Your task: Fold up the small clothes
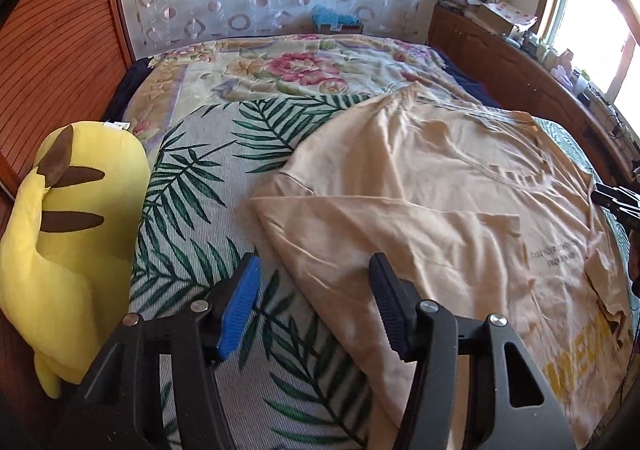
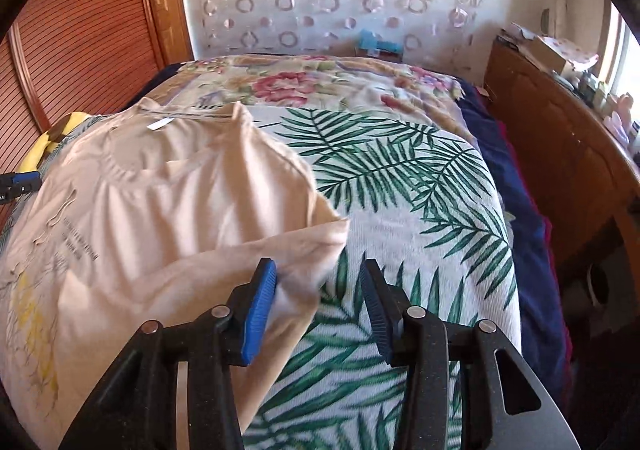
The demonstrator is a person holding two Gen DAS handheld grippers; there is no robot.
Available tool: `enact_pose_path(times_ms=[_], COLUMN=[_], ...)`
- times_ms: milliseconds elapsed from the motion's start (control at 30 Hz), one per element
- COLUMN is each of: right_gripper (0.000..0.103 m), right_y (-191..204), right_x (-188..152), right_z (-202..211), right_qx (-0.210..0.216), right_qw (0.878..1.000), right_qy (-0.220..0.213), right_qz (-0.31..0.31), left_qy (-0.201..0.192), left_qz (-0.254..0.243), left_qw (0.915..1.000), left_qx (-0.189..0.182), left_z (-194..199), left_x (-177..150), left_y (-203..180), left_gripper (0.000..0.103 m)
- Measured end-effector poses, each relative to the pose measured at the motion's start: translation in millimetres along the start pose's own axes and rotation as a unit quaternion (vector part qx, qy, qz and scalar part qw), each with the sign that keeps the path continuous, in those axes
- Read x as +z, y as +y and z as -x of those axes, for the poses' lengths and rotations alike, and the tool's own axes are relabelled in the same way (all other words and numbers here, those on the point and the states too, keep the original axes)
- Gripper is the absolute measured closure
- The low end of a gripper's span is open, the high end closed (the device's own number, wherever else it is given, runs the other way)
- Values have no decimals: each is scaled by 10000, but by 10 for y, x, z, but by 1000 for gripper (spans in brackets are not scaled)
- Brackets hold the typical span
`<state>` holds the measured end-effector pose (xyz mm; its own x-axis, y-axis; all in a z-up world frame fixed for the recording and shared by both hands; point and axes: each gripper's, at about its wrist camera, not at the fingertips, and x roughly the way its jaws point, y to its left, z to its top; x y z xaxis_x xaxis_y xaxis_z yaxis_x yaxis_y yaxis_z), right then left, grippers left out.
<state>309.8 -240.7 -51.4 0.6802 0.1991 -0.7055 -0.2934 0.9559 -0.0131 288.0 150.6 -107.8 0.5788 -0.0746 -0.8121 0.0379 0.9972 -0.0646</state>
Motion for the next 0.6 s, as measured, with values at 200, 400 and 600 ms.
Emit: enact_pose_path(times_ms=[200, 400, 600], right_gripper=[48, 40, 34], right_y=[-99, -81, -72], right_x=[21, 21, 29], right_z=[-33, 14, 27], right_qx=[126, 60, 103], right_qw=[9998, 9999, 9998], right_qy=[-72, -23, 2], right_qz=[-95, 91, 156], left_qy=[-38, -58, -62], left_qz=[84, -78, -207], left_qw=[10000, 10000, 9998], left_qx=[-33, -19, -48], left_z=[-63, -93, -97], left_x=[109, 162, 229], left_y=[59, 18, 2], left_gripper=[45, 69, 98])
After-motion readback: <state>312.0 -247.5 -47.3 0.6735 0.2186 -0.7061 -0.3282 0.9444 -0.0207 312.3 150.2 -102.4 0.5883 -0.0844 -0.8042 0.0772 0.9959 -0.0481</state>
